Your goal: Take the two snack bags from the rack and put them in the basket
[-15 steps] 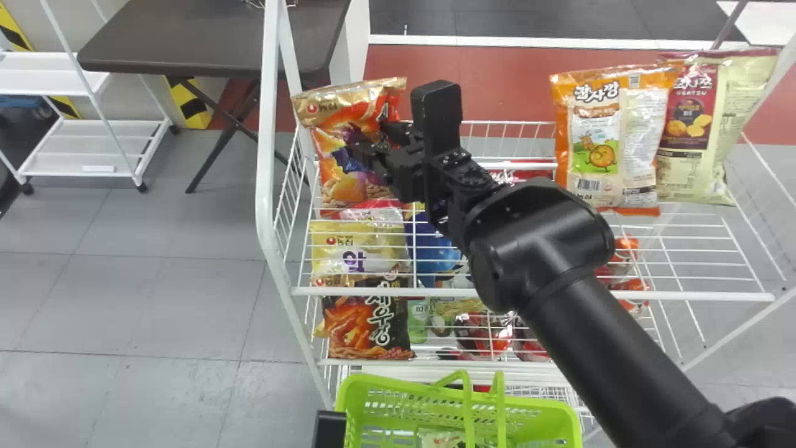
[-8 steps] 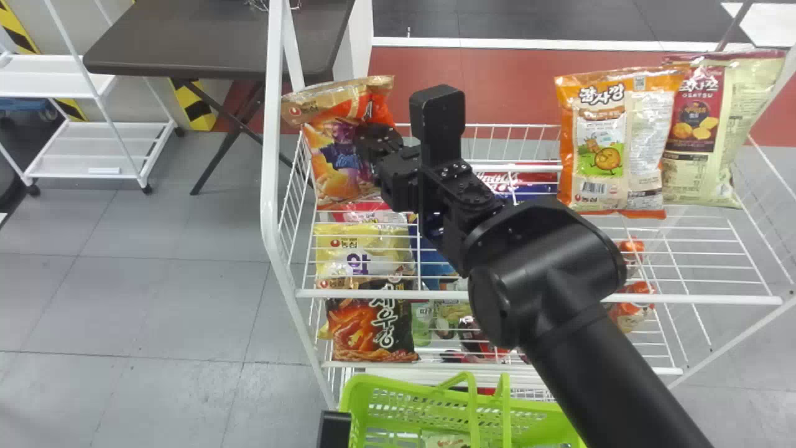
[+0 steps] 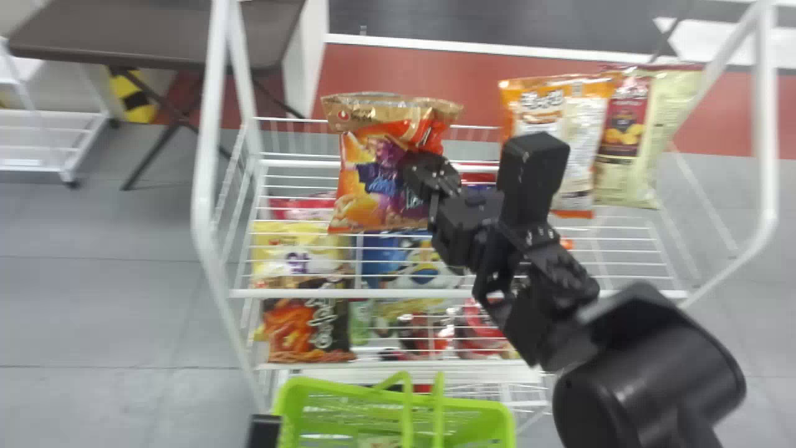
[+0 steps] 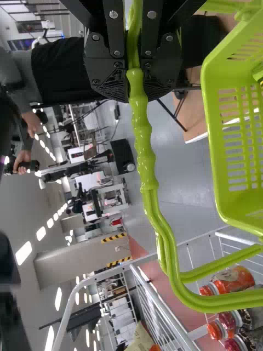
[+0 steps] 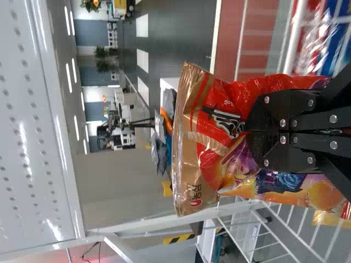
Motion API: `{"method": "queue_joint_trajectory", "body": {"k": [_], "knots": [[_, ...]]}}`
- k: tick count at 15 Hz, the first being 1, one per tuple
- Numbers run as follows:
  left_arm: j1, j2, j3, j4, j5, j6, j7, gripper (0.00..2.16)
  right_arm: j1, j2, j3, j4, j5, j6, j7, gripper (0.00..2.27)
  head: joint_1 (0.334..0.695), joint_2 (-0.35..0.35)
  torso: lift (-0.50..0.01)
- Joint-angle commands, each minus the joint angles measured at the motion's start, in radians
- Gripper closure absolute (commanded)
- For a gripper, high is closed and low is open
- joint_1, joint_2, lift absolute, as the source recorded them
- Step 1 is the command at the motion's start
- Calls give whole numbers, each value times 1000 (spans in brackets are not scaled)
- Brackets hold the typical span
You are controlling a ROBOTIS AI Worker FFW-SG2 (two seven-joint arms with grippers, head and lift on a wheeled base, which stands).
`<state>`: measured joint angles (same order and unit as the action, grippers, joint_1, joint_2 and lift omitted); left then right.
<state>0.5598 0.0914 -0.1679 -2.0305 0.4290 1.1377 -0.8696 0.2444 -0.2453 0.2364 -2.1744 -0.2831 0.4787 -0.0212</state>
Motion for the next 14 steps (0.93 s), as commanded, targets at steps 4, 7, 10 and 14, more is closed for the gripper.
{"method": "queue_joint_trajectory", "body": {"k": [4, 7, 10, 14], "knots": [[3, -7, 11, 6, 4, -6, 3, 2121, 296, -118, -166, -292, -50, 223, -3, 2250, 695, -350, -11], [14, -12, 22, -7, 13, -19, 4, 2121, 389, -157, -247, -409, -54, 472, -3, 2250, 695, -350, -11], [14, -13, 22, -20, 16, -19, 20, 2121, 414, -161, -325, -498, -67, 775, 1, 2253, 695, -350, -11], [14, -15, 16, -34, 14, -19, 46, 2121, 411, -146, -335, -550, -123, 1093, 14, 2253, 695, -350, -11]]}}
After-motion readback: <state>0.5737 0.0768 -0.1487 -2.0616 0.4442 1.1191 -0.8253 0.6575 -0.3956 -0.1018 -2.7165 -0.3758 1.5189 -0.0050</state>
